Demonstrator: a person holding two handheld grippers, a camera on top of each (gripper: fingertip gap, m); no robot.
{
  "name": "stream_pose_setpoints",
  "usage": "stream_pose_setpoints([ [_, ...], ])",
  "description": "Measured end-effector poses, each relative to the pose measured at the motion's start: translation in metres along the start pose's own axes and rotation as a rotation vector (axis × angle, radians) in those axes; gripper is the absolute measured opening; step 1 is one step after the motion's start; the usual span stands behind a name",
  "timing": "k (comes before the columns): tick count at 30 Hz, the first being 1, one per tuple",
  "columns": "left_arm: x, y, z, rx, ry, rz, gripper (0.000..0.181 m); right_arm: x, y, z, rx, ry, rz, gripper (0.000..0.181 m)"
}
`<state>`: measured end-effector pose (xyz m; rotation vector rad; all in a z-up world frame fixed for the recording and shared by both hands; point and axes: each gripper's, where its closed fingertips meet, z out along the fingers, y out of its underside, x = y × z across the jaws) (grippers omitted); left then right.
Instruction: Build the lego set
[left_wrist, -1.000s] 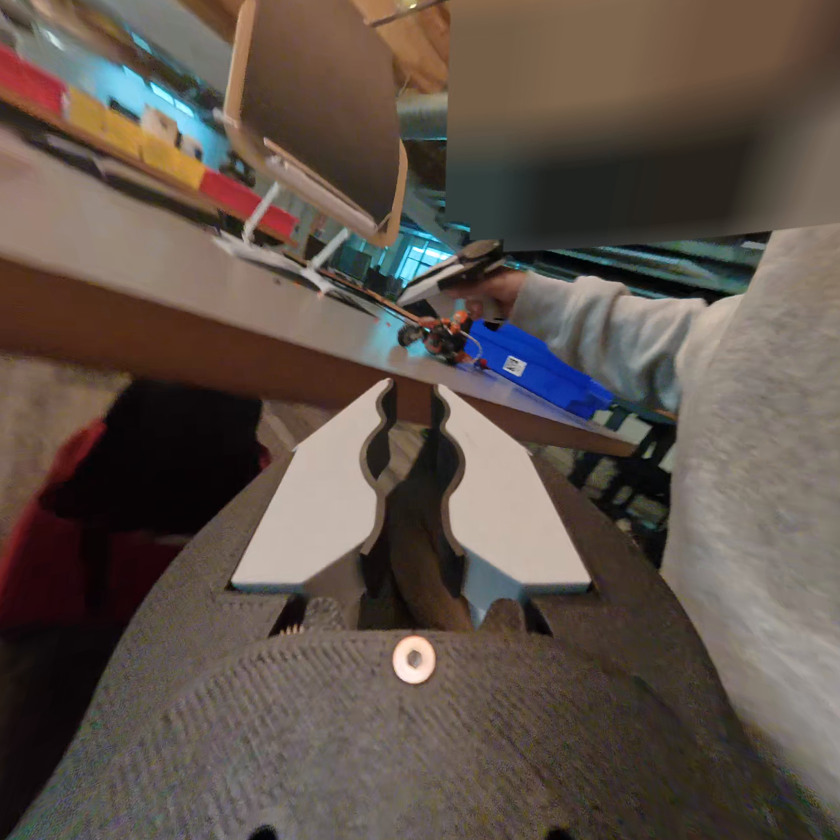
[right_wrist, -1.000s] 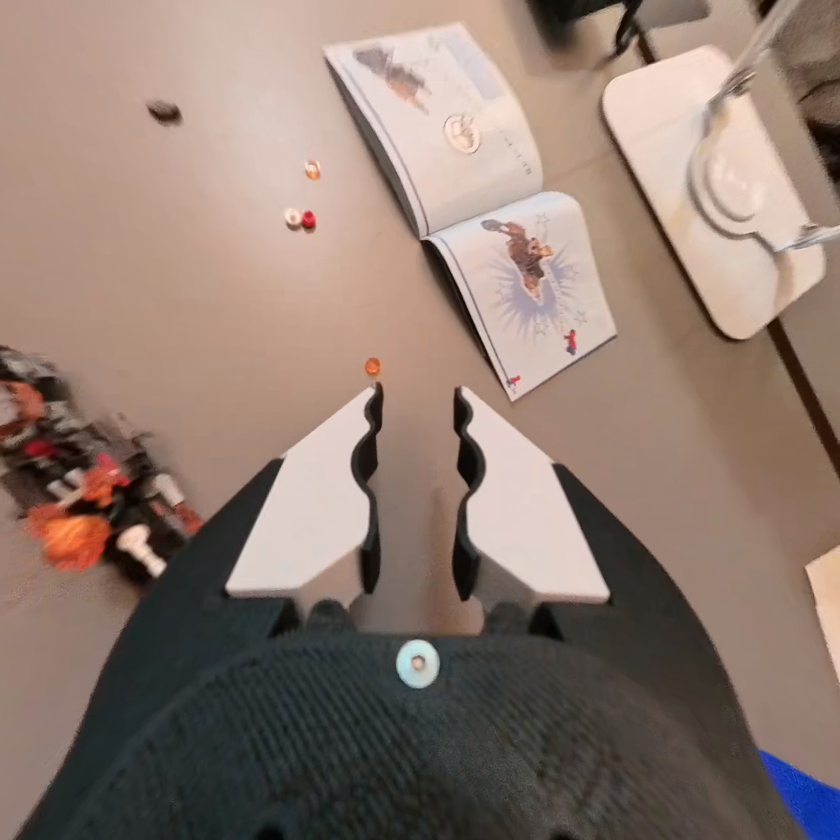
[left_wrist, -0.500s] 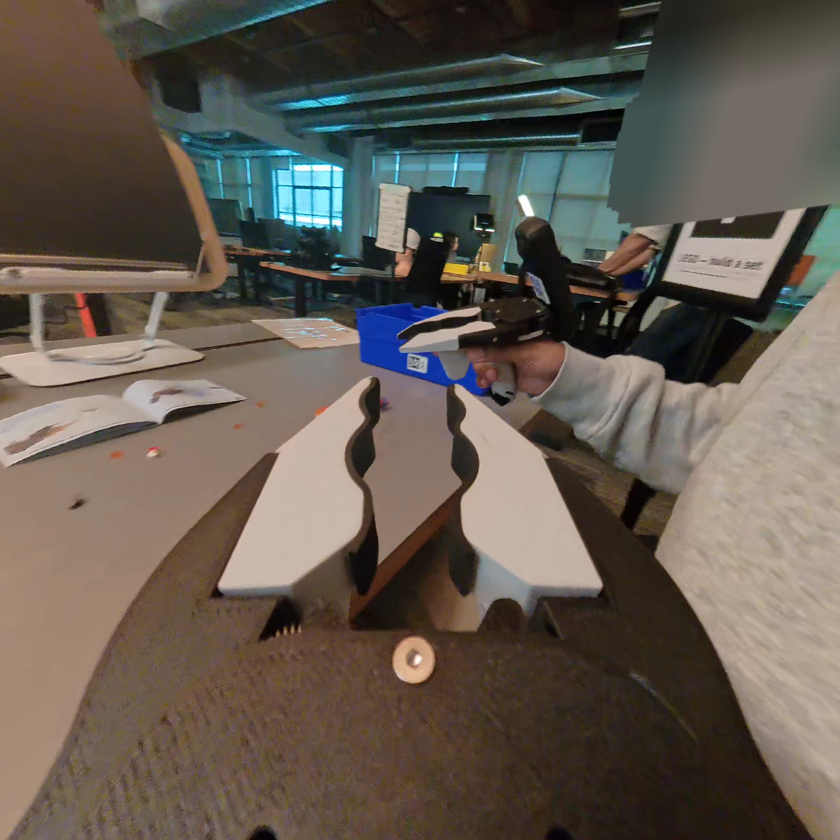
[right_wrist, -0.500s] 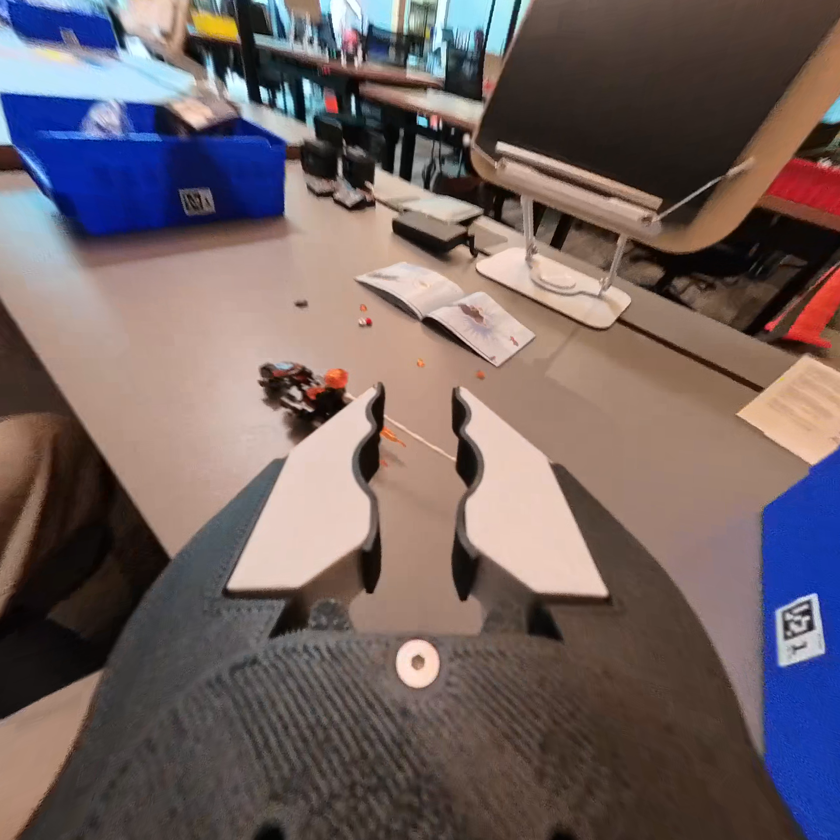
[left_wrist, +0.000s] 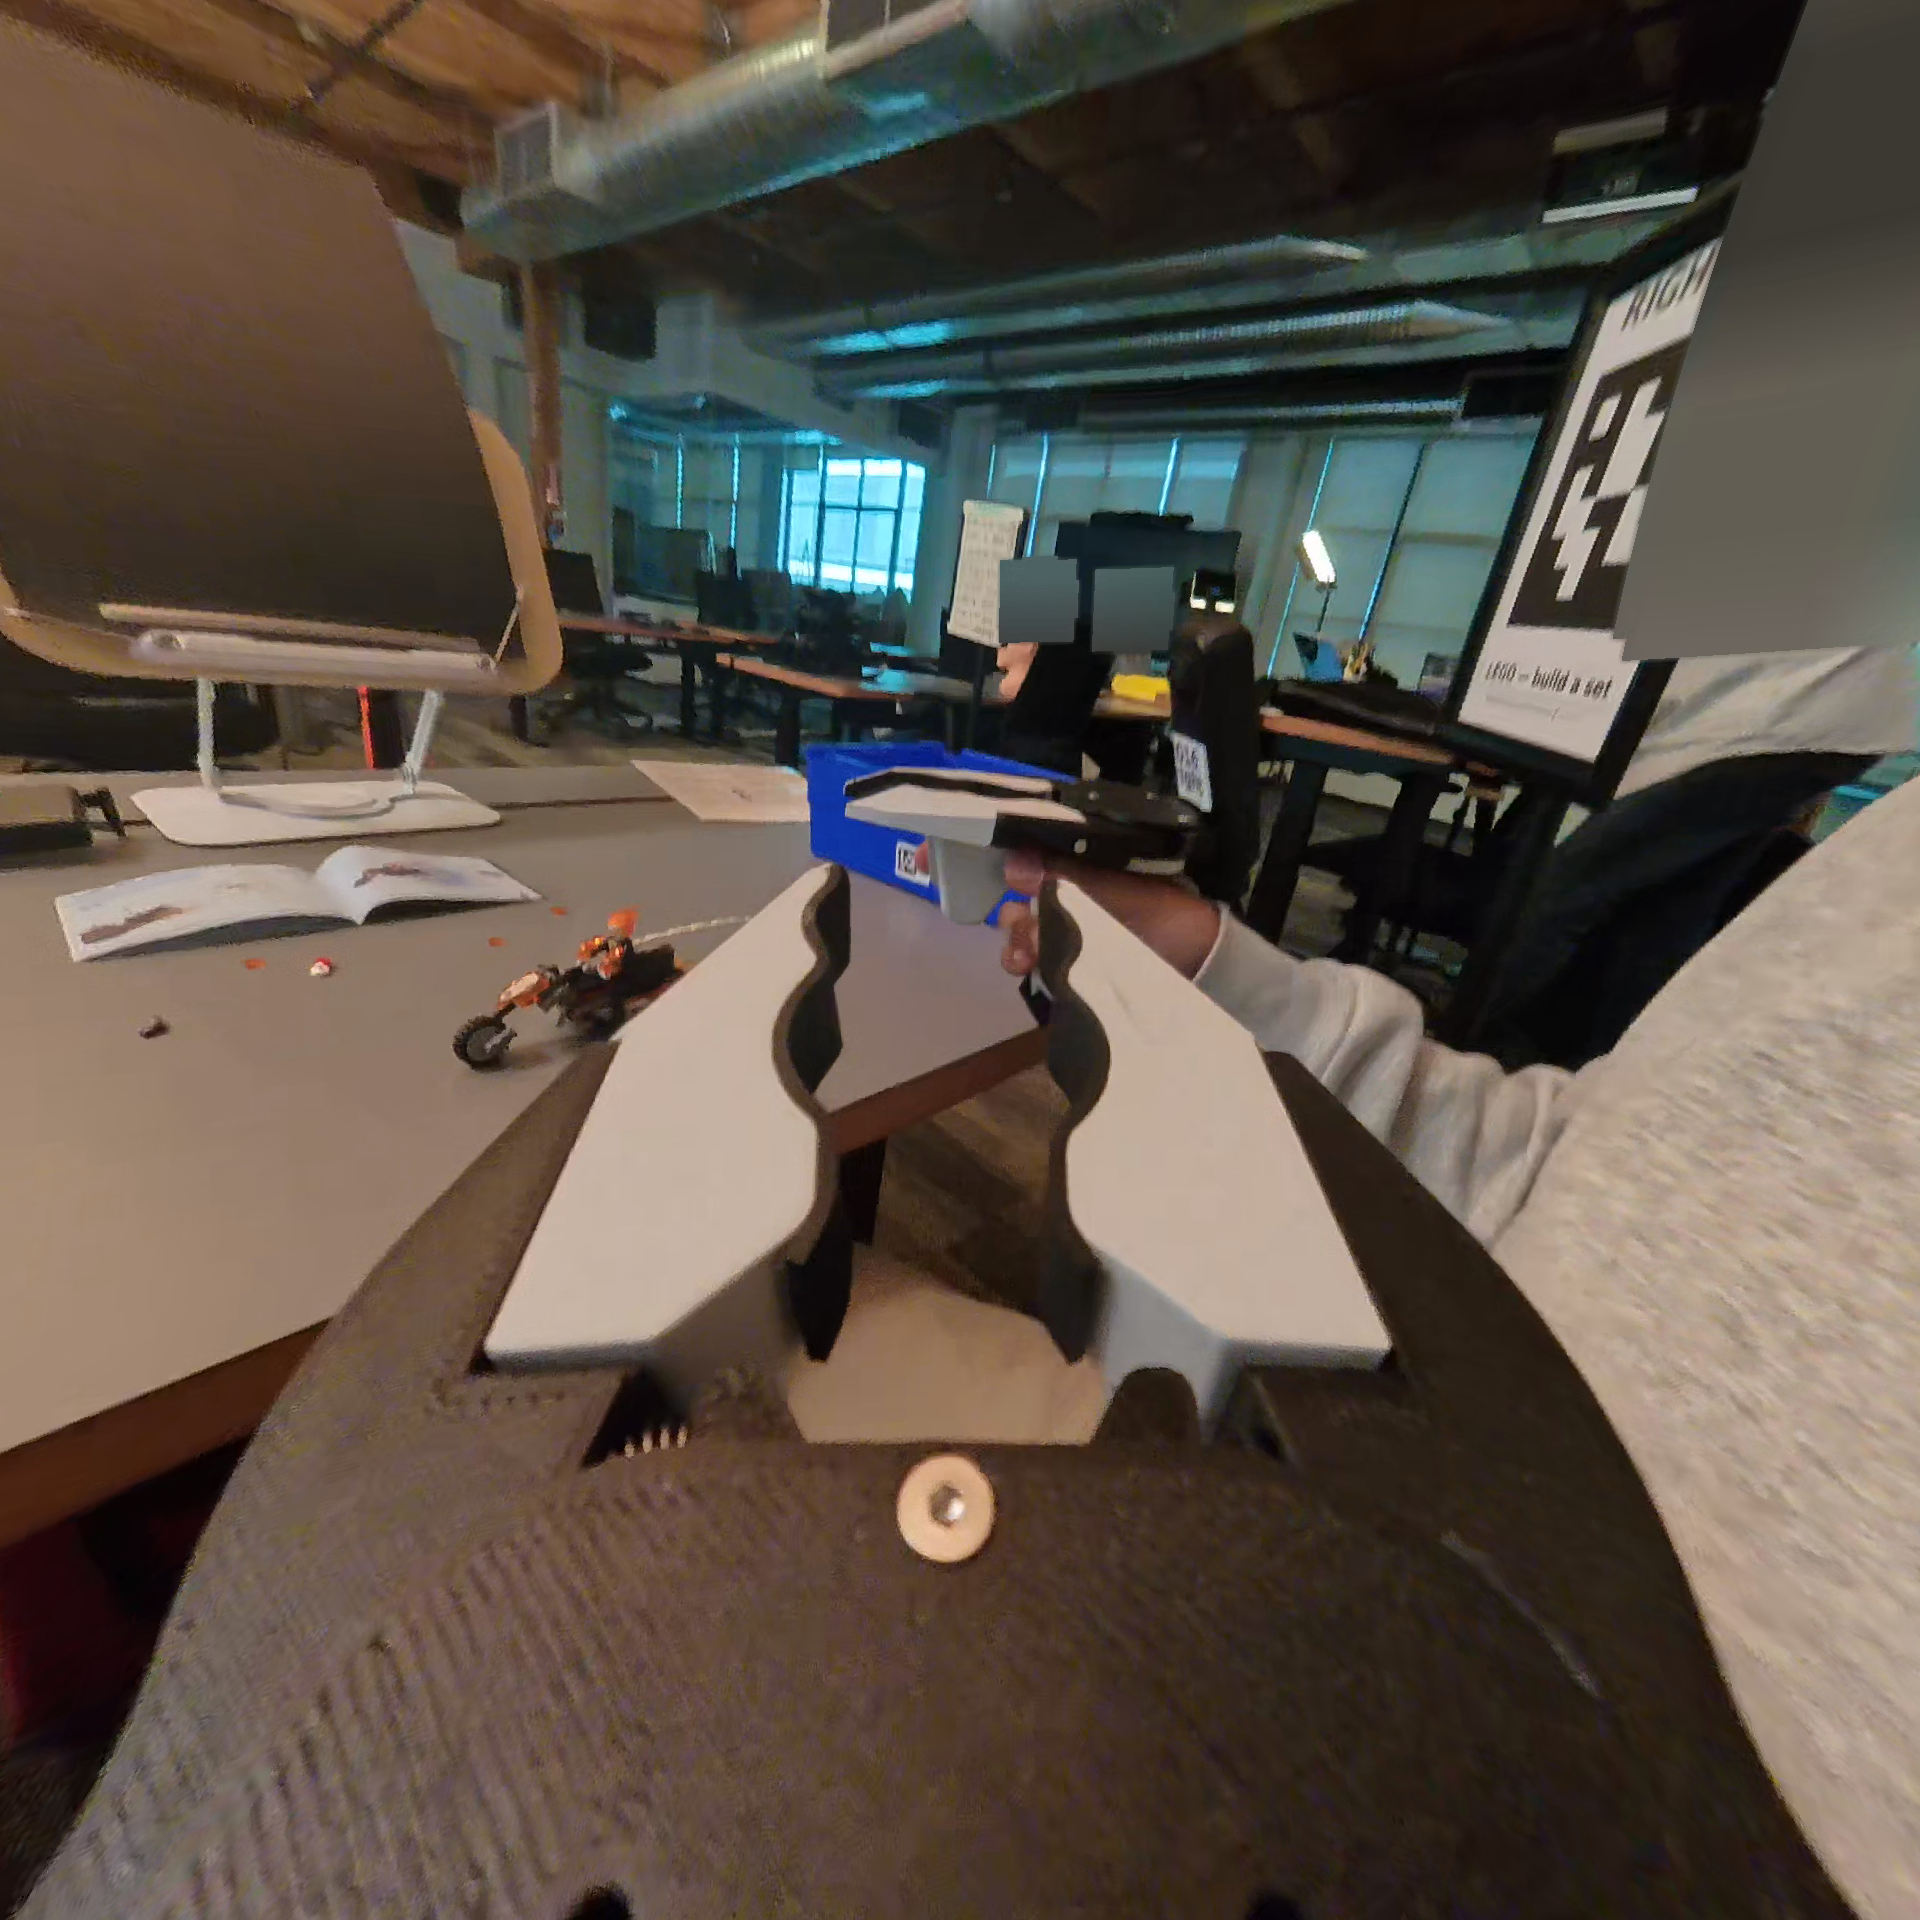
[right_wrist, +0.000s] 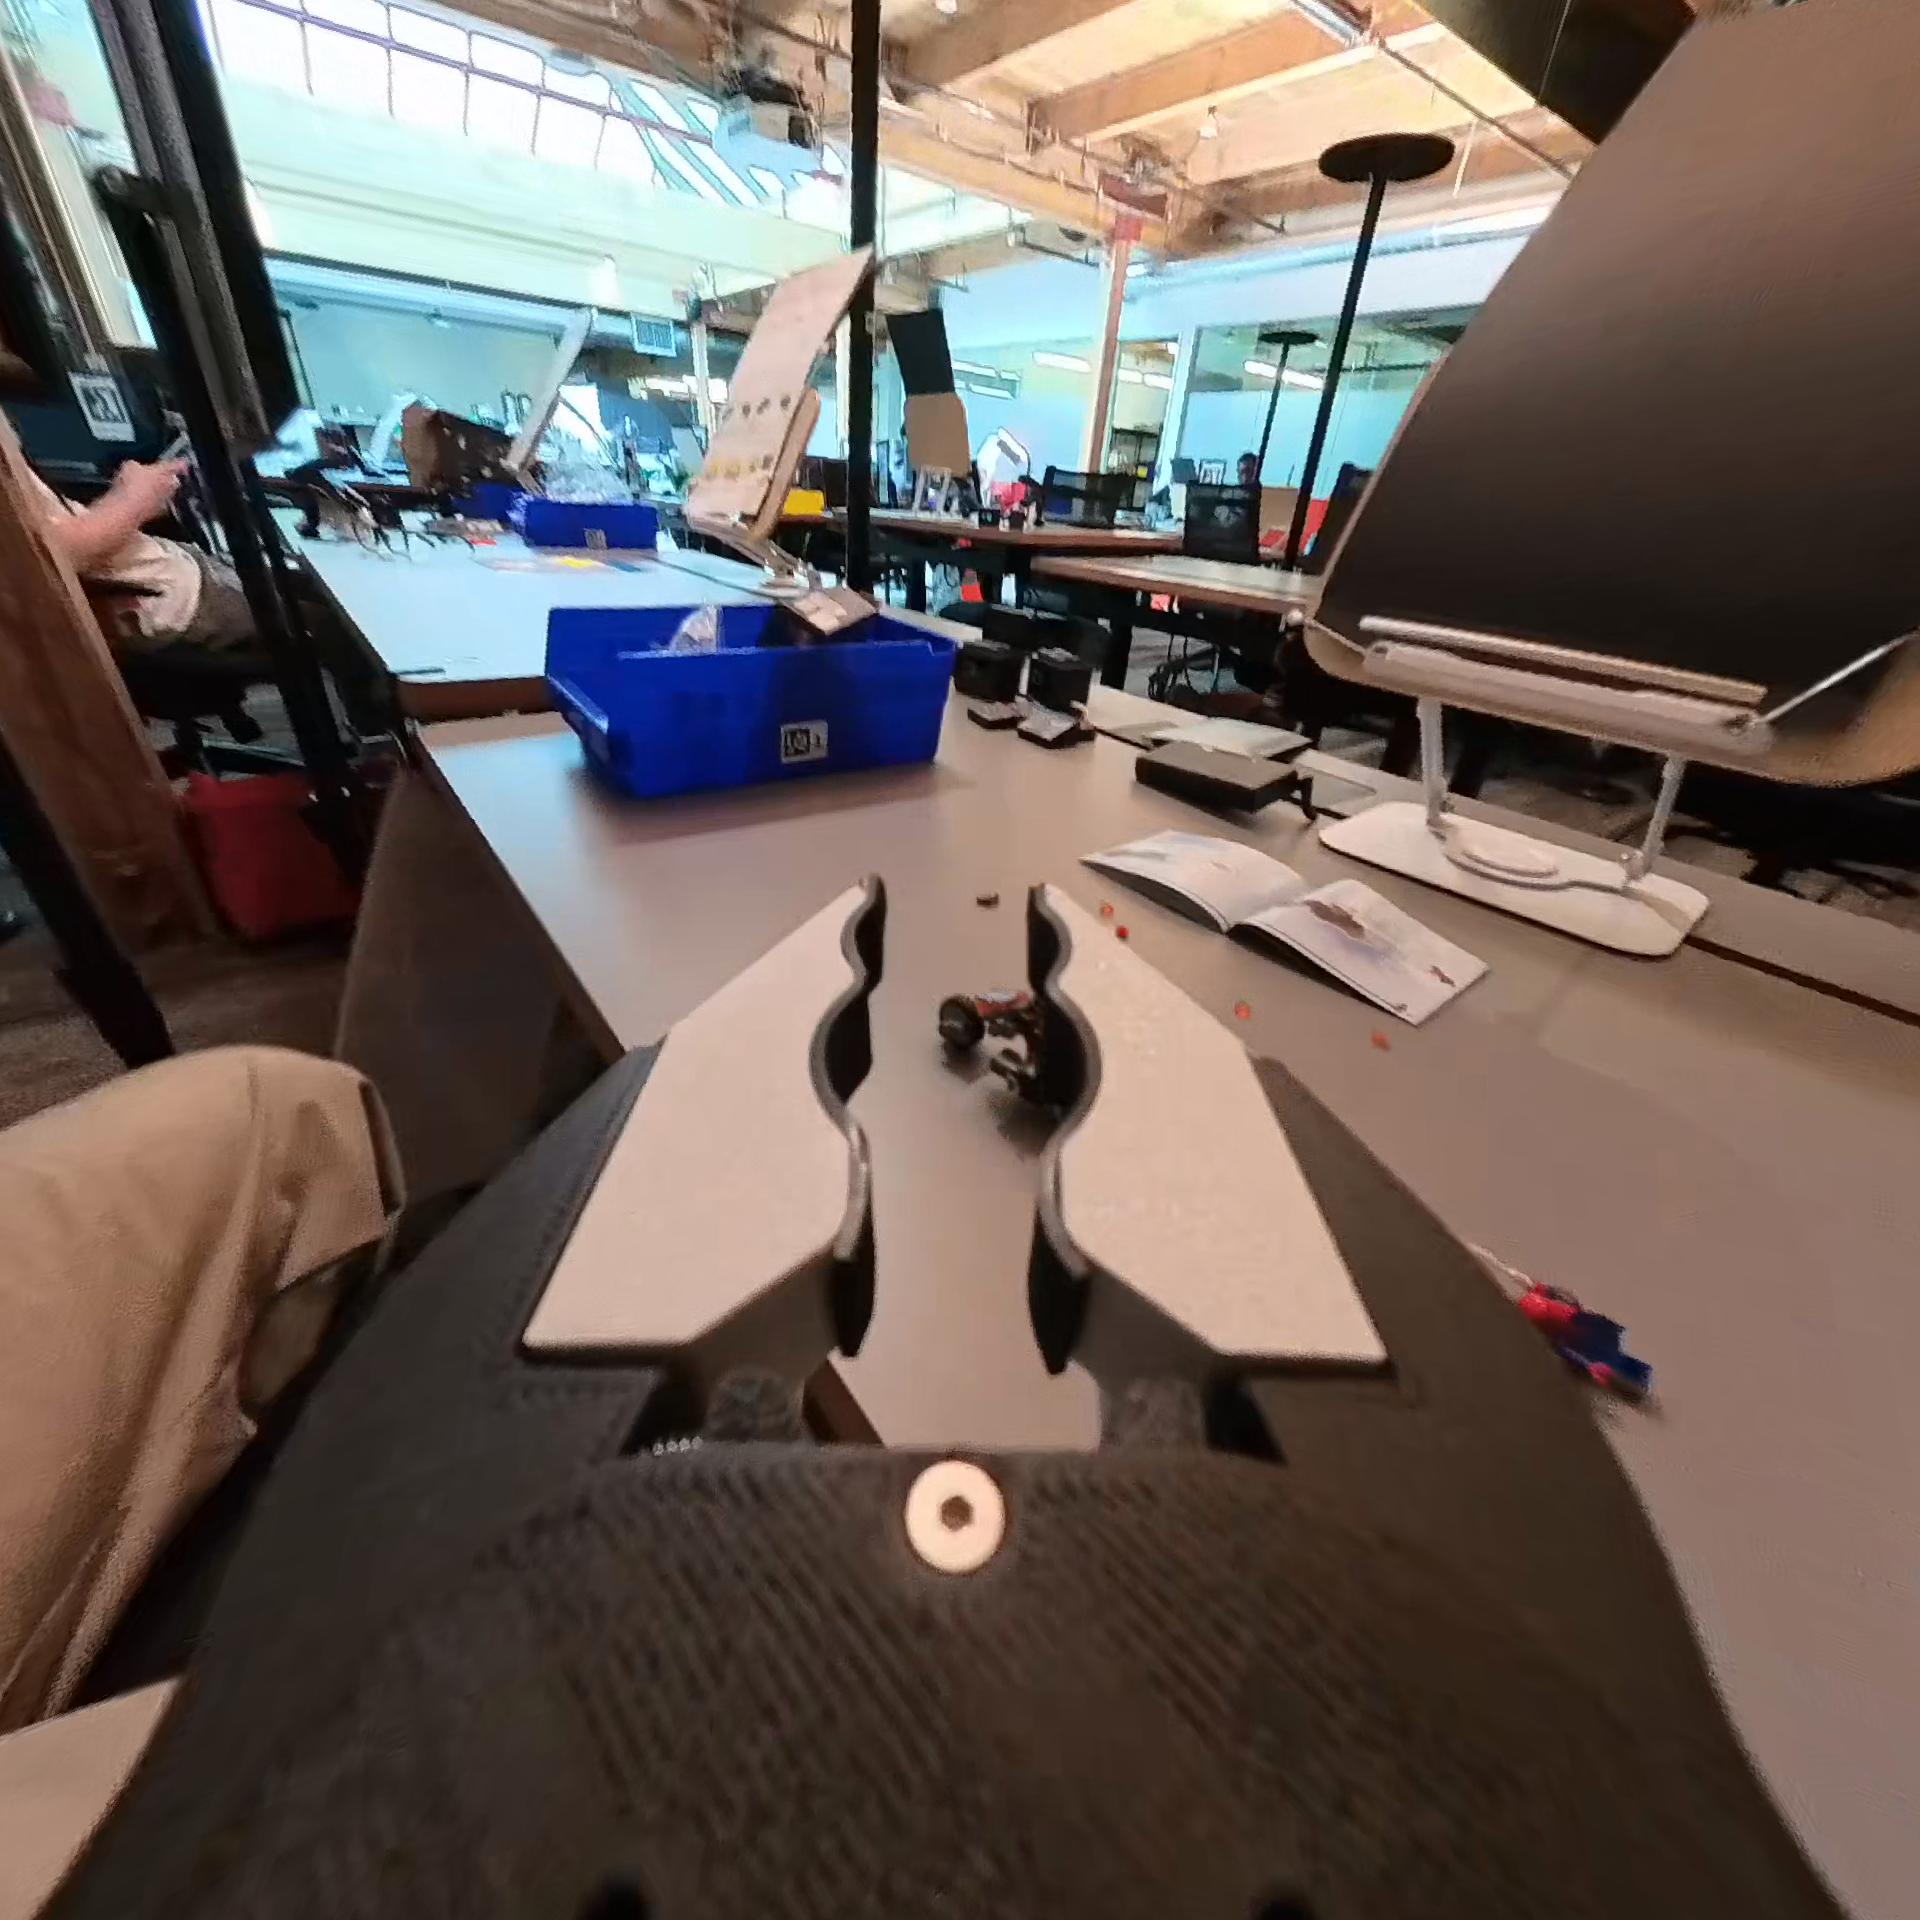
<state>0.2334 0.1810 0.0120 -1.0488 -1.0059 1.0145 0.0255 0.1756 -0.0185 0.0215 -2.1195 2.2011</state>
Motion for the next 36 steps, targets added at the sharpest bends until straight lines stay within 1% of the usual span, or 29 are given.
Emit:
stream_pose_setpoints([
  [3, 0.008, -0.009, -0.002, 0.036, -0.008, -0.006, 0.036, 0.004, -0.012, 0.001, 0.059, 0.027, 0.028, 0.033],
  [5, 0.007, -0.001, -0.001, -0.007, -0.023, -0.009, 0.037, 0.013, -0.012, 0.000, 0.089, 0.061, 0.057, 0.036],
  [8, -0.005, 0.018, 0.001, -0.088, -0.072, 0.004, 0.039, 0.028, 0.006, 0.000, 0.093, 0.103, 0.087, 0.041],
  [12, -0.038, 0.048, 0.013, -0.151, -0.108, -0.029, 0.043, 0.041, 0.035, -0.002, 0.093, 0.139, 0.101, 0.046],
  [14, -0.061, 0.067, 0.026, -0.210, -0.111, -0.061, 0.051, 0.043, 0.053, -0.001, 0.023, 0.122, 0.121, 0.054],
  [16, -0.098, 0.088, 0.038, -0.327, -0.145, -0.038, 0.063, 0.034, 0.066, 0.002, -0.072, 0.040, 0.170, 0.059],
  [17, -0.117, 0.094, 0.045, -0.370, -0.153, -0.017, 0.066, 0.033, 0.067, 0.004, -0.084, 0.027, 0.185, 0.062],
  [18, -0.133, 0.093, 0.055, -0.381, -0.141, -0.001, 0.066, 0.036, 0.063, 0.006, -0.074, 0.027, 0.183, 0.062],
  [20, -0.160, 0.084, 0.083, -0.366, -0.092, -0.004, 0.068, 0.044, 0.051, 0.016, -0.054, 0.038, 0.131, 0.063],
  [21, -0.170, 0.081, 0.097, -0.378, -0.052, -0.024, 0.068, 0.044, 0.050, 0.024, -0.073, 0.019, 0.103, 0.064],
  [23, -0.180, 0.084, 0.123, -0.436, 0.063, -0.070, 0.068, 0.034, 0.054, 0.041, -0.129, -0.045, 0.101, 0.069],
  [25, -0.185, 0.091, 0.140, -0.496, 0.143, -0.068, 0.068, 0.023, 0.057, 0.055, -0.136, -0.097, 0.135, 0.066],
  [28, -0.188, 0.103, 0.152, -0.545, 0.175, 0.052, 0.070, 0.015, 0.053, 0.067, -0.135, -0.123, 0.172, 0.061],
  [30, -0.186, 0.113, 0.157, -0.582, 0.193, 0.162, 0.071, 0.014, 0.047, 0.069, -0.123, -0.107, 0.142, 0.058],
  [31, -0.188, 0.118, 0.159, -0.591, 0.198, 0.223, 0.071, 0.016, 0.047, 0.070, -0.117, -0.090, 0.110, 0.057],
  [33, -0.193, 0.130, 0.165, -0.617, 0.212, 0.332, 0.079, 0.025, 0.053, 0.071, -0.115, -0.030, 0.042, 0.056],
  [36, -0.202, 0.141, 0.178, -0.669, 0.258, 0.409, 0.084, 0.039, 0.058, 0.073, -0.098, 0.070, 0.026, 0.059],
])
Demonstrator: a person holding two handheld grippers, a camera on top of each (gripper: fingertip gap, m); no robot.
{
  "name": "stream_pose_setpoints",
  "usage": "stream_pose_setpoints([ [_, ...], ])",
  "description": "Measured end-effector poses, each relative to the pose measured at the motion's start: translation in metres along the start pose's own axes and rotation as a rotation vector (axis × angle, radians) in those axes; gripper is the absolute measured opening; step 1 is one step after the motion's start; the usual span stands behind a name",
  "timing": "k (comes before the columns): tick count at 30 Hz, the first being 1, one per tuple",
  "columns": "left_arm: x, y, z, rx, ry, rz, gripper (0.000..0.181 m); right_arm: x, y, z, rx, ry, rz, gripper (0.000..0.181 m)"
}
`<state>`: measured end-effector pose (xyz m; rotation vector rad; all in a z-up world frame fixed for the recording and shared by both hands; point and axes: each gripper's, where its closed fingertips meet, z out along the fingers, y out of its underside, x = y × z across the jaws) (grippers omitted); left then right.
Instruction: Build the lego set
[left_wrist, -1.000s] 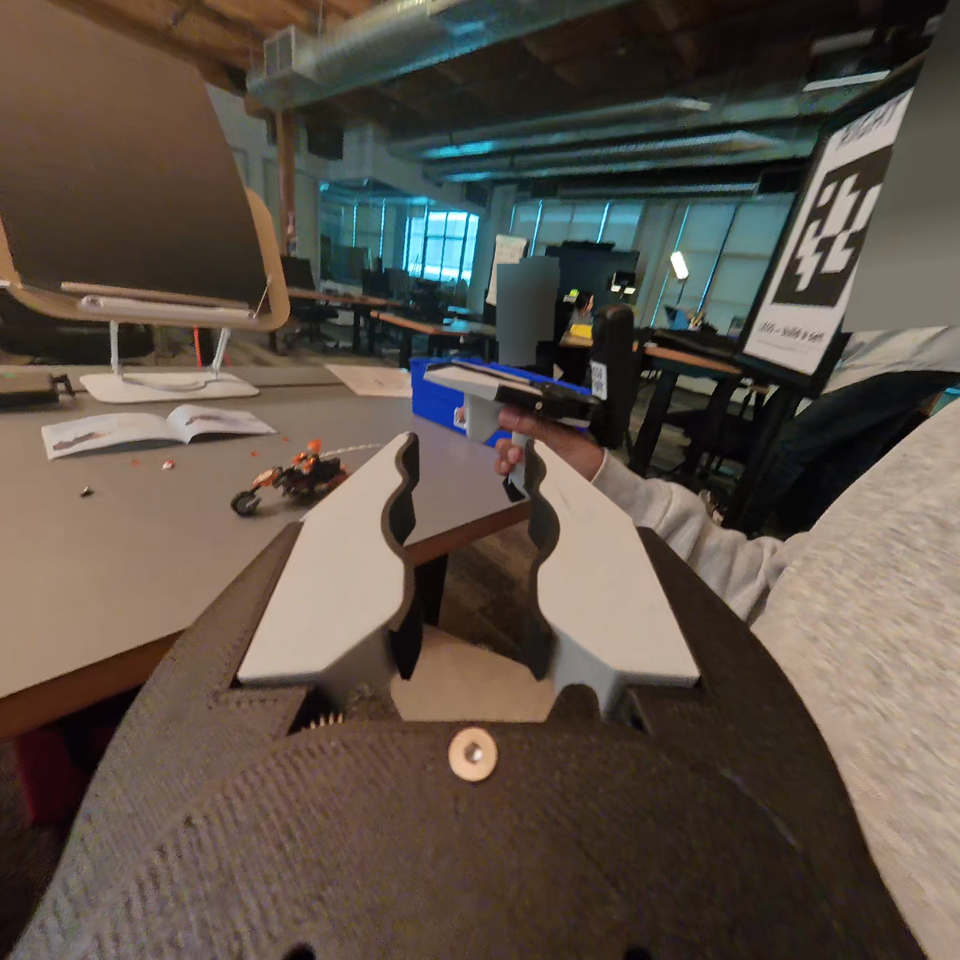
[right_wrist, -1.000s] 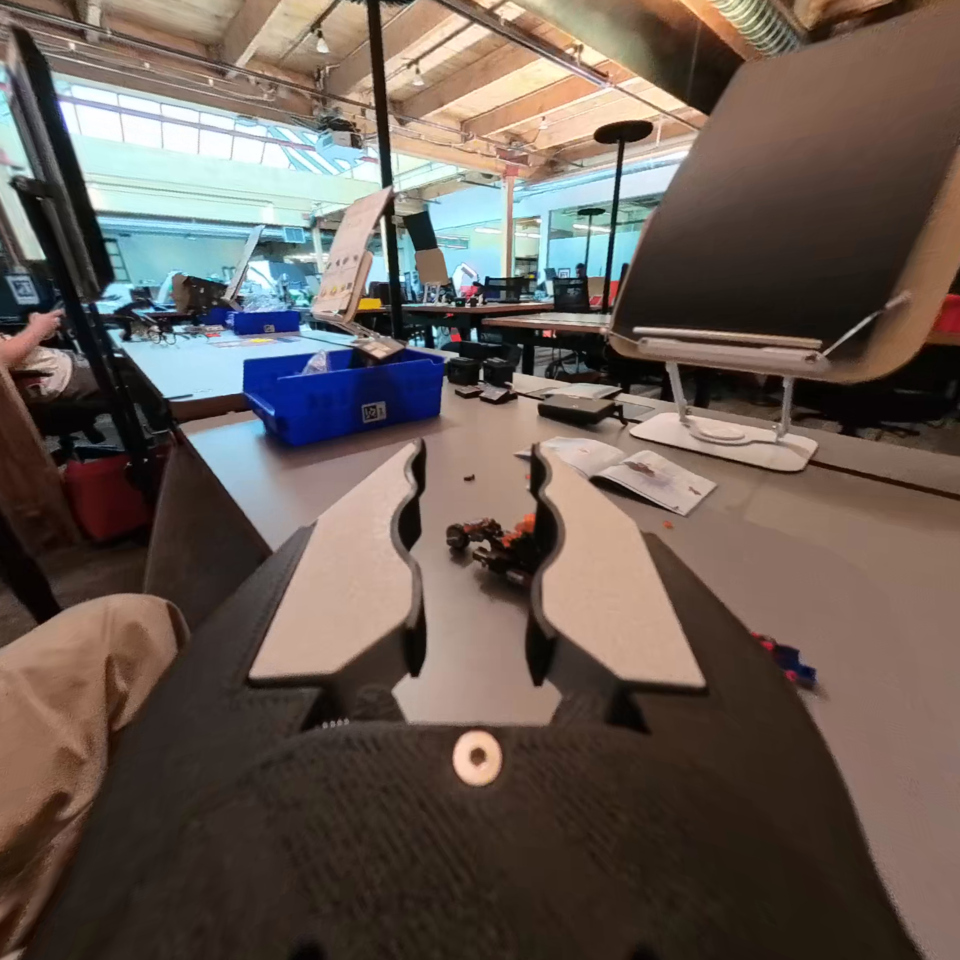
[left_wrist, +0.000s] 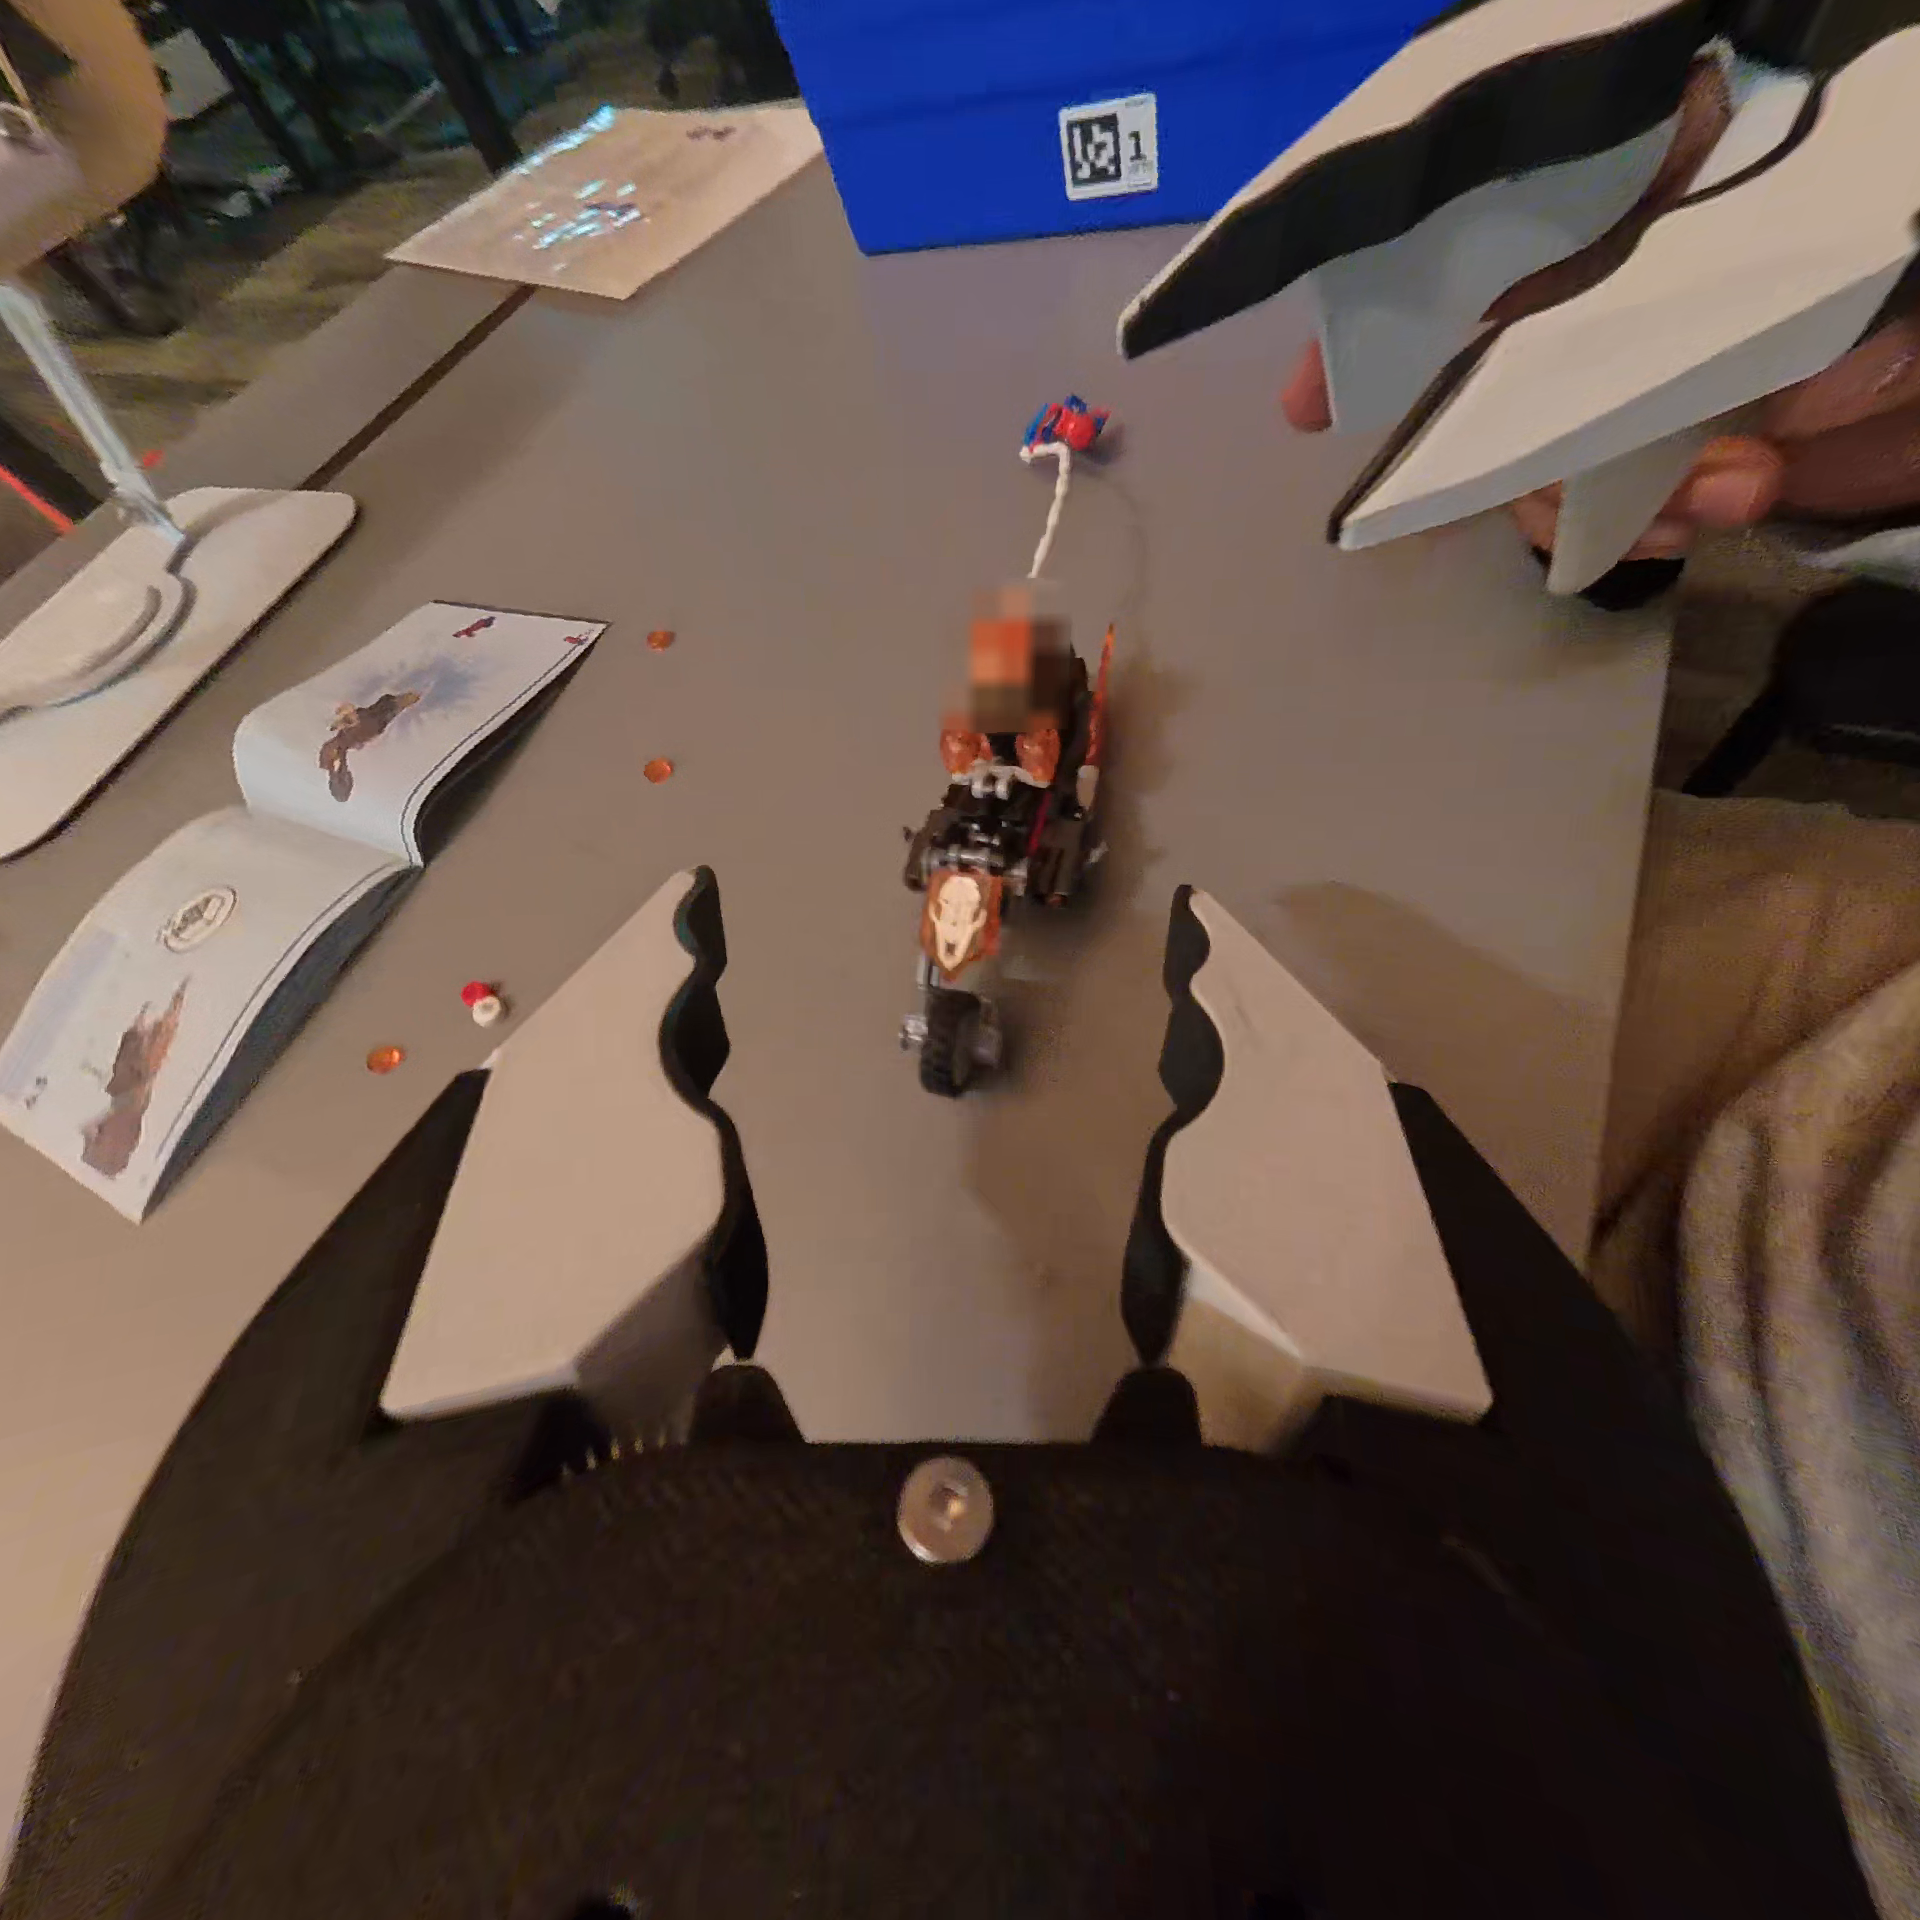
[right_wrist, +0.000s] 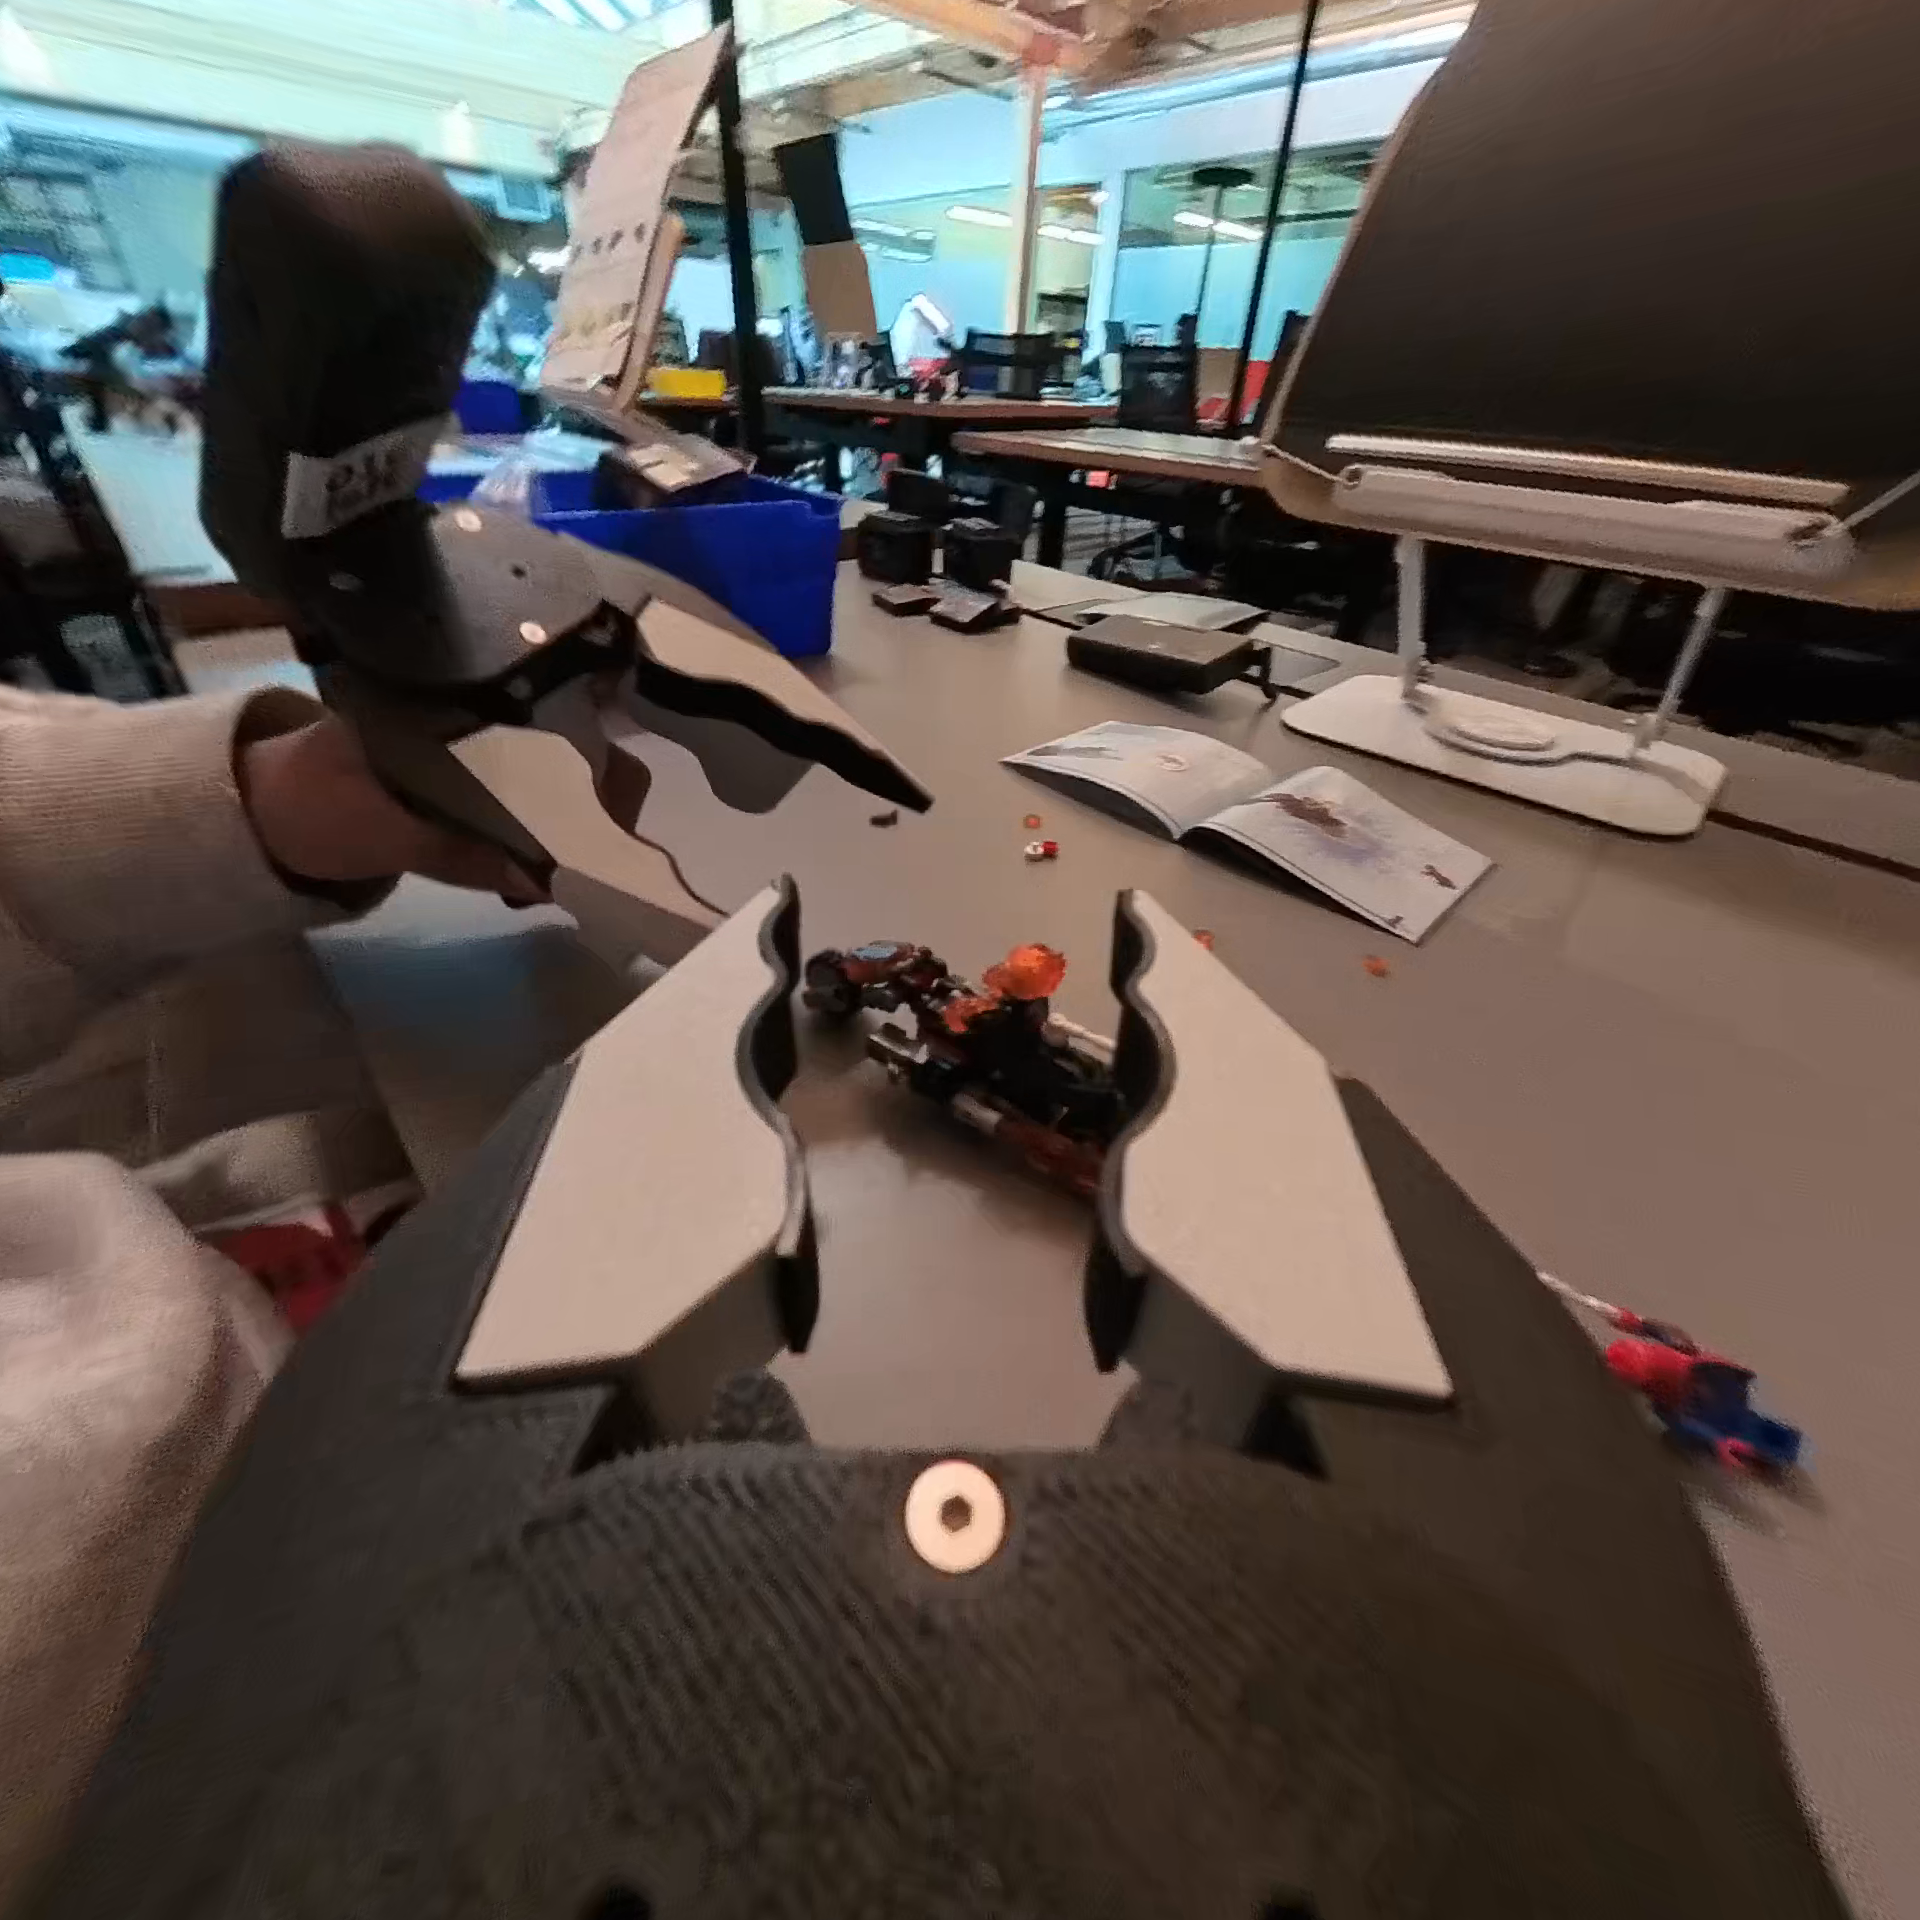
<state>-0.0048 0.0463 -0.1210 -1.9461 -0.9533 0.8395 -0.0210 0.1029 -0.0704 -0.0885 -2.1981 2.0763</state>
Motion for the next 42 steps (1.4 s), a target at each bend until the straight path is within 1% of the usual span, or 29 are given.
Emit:
stream_pose_setpoints([
  [1, -0.003, 0.000, 0.005, 0.000, 0.024, 0.004, 0.084, 0.002, -0.001, 0.001, 0.006, 0.020, 0.027, 0.063],
  [2, -0.005, -0.001, 0.008, 0.011, 0.054, -0.001, 0.084, 0.003, -0.001, 0.002, 0.003, 0.032, 0.065, 0.064],
  [3, -0.006, -0.002, 0.011, 0.030, 0.084, -0.012, 0.084, 0.000, 0.001, 0.004, -0.014, 0.018, 0.094, 0.071],
  [4, -0.006, -0.004, 0.013, 0.055, 0.113, -0.029, 0.084, -0.003, 0.003, 0.007, -0.041, -0.009, 0.097, 0.076],
  [5, -0.006, -0.004, 0.013, 0.073, 0.137, -0.048, 0.084, -0.002, 0.007, 0.009, -0.075, -0.010, 0.080, 0.077],
  [7, -0.006, -0.008, 0.008, 0.112, 0.161, -0.067, 0.084, 0.010, 0.011, 0.011, -0.108, 0.060, 0.037, 0.079],
  [10, -0.005, -0.017, -0.003, 0.199, 0.158, -0.045, 0.076, 0.015, 0.007, 0.012, -0.053, 0.082, 0.044, 0.080],
  [12, -0.005, -0.019, -0.006, 0.223, 0.146, -0.036, 0.072, 0.021, 0.000, 0.011, 0.001, 0.092, 0.068, 0.080],
  [15, -0.003, -0.017, -0.003, 0.198, 0.148, -0.017, 0.072, 0.033, -0.007, 0.011, 0.060, 0.077, 0.069, 0.075],
  [16, -0.002, -0.015, -0.001, 0.183, 0.148, -0.010, 0.072, 0.037, -0.006, 0.013, 0.048, 0.059, 0.047, 0.070],
  [17, 0.000, -0.014, 0.001, 0.168, 0.150, -0.002, 0.071, 0.042, -0.003, 0.016, 0.026, 0.038, 0.025, 0.069],
  [19, -0.001, -0.011, 0.006, 0.139, 0.143, 0.015, 0.070, 0.053, 0.004, 0.024, -0.020, 0.000, 0.005, 0.072],
  [21, -0.004, -0.008, 0.012, 0.103, 0.134, 0.004, 0.070, 0.058, 0.007, 0.028, -0.041, -0.043, 0.045, 0.074],
  [23, -0.002, -0.003, 0.016, 0.062, 0.172, -0.021, 0.071, 0.057, 0.003, 0.023, -0.006, -0.102, 0.112, 0.072],
  [25, 0.000, -0.001, 0.018, 0.042, 0.197, -0.033, 0.072, 0.060, -0.009, 0.011, 0.088, -0.128, 0.178, 0.064],
  [26, 0.000, -0.001, 0.018, 0.045, 0.196, -0.031, 0.071, 0.064, -0.015, 0.003, 0.150, -0.125, 0.211, 0.060],
  [28, 0.000, -0.003, 0.017, 0.058, 0.187, -0.018, 0.070, 0.075, -0.026, -0.011, 0.259, -0.096, 0.273, 0.058],
  [30, 0.000, -0.004, 0.015, 0.068, 0.178, -0.006, 0.067, 0.083, -0.029, -0.018, 0.303, -0.073, 0.313, 0.060],
  [33, 0.001, -0.003, 0.016, 0.062, 0.181, -0.003, 0.067, 0.081, -0.026, -0.014, 0.273, -0.084, 0.312, 0.062],
  [37, 0.001, -0.004, 0.014, 0.073, 0.179, -0.011, 0.066, 0.074, -0.024, -0.008, 0.233, -0.081, 0.253, 0.062],
  [42, -0.002, -0.007, 0.010, 0.102, 0.182, -0.050, 0.066, 0.074, -0.025, -0.006, 0.240, -0.048, 0.192, 0.059],
])
